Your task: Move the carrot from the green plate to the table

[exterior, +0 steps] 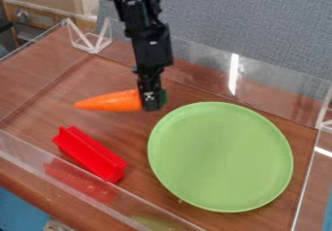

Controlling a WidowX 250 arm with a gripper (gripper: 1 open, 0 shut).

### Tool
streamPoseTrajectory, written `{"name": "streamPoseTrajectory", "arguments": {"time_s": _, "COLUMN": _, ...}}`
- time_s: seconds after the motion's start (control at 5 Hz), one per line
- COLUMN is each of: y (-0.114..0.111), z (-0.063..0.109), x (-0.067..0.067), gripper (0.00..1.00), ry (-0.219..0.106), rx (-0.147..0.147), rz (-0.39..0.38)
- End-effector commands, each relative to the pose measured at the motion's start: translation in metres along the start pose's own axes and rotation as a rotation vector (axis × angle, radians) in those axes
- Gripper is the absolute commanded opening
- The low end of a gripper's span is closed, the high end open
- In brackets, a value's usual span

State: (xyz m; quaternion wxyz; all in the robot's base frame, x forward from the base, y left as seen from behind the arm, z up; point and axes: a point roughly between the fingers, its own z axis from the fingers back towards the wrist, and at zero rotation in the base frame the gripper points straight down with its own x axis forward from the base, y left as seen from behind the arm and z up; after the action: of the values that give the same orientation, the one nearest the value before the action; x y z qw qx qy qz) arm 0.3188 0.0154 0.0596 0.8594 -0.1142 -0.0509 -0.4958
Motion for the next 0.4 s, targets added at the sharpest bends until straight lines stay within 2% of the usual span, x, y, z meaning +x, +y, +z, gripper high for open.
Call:
{"name": "streamPoseTrajectory", "arguments": {"time_s": 0.0, "y": 0.011, "z": 0.013, "x": 0.003, "gripper": 0.0, "ry": -0.034, "rx": 0.085, "rz": 0.057}}
{"name": "streamPoseTrajectory", "arguments": {"time_s": 0.2, "y": 0.024, "z": 0.005, "x": -0.003, "gripper": 0.0, "ry": -0.046, "rx": 0.105, "rz": 0.142}}
